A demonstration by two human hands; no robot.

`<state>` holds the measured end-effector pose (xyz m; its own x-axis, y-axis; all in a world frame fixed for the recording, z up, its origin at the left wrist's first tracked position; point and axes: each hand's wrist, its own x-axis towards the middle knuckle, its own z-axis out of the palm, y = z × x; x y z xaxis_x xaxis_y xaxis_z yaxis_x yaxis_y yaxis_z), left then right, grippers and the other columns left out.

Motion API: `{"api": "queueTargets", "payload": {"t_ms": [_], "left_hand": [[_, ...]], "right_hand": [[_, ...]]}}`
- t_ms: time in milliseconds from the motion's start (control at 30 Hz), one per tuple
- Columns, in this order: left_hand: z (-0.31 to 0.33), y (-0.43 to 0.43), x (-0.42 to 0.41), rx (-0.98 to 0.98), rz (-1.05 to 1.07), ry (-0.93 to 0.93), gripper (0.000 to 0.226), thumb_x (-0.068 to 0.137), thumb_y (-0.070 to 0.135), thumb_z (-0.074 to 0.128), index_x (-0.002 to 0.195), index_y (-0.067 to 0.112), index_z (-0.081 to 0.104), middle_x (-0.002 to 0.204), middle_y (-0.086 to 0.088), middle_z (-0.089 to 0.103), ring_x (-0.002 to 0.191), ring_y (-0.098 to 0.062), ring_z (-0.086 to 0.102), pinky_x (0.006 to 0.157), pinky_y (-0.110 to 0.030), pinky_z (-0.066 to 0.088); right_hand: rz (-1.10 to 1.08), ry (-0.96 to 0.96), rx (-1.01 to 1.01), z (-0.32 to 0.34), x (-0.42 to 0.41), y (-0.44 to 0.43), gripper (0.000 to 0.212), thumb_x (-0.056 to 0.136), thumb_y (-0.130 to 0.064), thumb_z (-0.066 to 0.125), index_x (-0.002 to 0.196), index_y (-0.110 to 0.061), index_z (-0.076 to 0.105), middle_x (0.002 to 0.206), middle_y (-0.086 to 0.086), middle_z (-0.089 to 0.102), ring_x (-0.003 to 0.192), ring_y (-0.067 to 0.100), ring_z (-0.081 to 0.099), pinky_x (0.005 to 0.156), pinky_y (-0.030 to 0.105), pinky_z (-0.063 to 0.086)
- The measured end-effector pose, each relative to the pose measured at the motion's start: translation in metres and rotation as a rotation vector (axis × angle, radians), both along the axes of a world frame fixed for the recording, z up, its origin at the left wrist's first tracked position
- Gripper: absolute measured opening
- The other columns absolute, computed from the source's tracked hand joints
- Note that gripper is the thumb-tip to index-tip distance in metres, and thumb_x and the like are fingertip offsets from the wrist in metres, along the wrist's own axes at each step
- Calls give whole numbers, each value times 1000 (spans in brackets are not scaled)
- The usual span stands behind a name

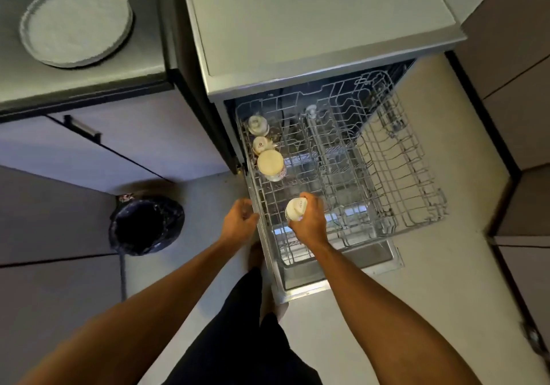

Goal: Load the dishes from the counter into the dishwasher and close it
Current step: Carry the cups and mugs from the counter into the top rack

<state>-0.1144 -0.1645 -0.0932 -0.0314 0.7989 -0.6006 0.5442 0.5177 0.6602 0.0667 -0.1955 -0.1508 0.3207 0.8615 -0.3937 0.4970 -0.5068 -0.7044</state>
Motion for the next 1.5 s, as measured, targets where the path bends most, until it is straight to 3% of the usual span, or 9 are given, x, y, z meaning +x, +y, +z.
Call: {"api": "queueTargets", "payload": {"t_ms": [167,300,500,700,967,1067,1200,1333,1500], "left_hand": [[-29,42,10,-54,21,-15,58,91,26,66,142,22,38,120,-1,61,107,-22,60,93,-42,52],[-45,68,18,-84,63,-79,51,91,25,66,134,28,39,102,12,59,97,-15,62,88,-38,54],[-67,81,16,-113,91,-26,44,83,41,65,120,35,41,96,-3,67,87,-26,70,77,-49,60],[-77,79,16,-100,-64,23,44,89,27,65,128,18,46,97,-1,67,86,-22,68,73,-39,57],[-77,85,12,-109,-168,62,45,88,26,68,128,19,46,95,3,64,74,-5,60,54,-13,40],[-75,85,10,-105,-175,54,47,88,27,69,128,18,47,97,1,64,78,-10,61,55,-15,39],[-69,79,8,-94,-147,55,42,87,33,70,122,16,53,97,-2,64,88,-21,63,64,-27,47],[-62,67,-4,-86,-123,39,40,80,50,69,109,23,59,92,-4,69,87,-25,68,75,-40,56],[-42,34,-37,-23,-169,62,28,80,33,57,103,20,68,89,-6,70,84,-26,68,79,-45,57]], "right_hand": [[127,-38,-11,-23,1,40,70,74,-4,80,135,-14,46,134,12,45,112,34,55,83,41,51],[274,-116,0,-49,-4,61,74,72,-3,77,137,-17,45,135,10,47,111,35,57,82,40,52],[439,-297,-42,-69,-15,65,86,65,3,78,140,-22,45,132,4,51,108,30,56,73,42,57],[446,-345,-20,-83,-29,67,79,66,9,73,137,-19,50,135,8,50,113,31,53,75,43,58],[431,-232,-1,-79,-29,70,88,68,10,73,145,-20,43,140,11,46,120,33,51,83,46,55],[384,-113,2,-73,-20,66,81,74,13,64,144,-22,45,140,8,43,122,29,48,91,42,52],[249,-53,56,-57,-8,52,87,66,19,64,142,-23,50,134,8,46,116,26,52,88,36,53],[-141,60,-100,-40,-2,41,55,79,-7,77,129,-17,58,125,6,58,100,18,62,84,36,54],[-308,221,-255,-6,4,18,21,90,-21,70,110,-16,69,107,4,71,94,22,66,83,38,55]]}}
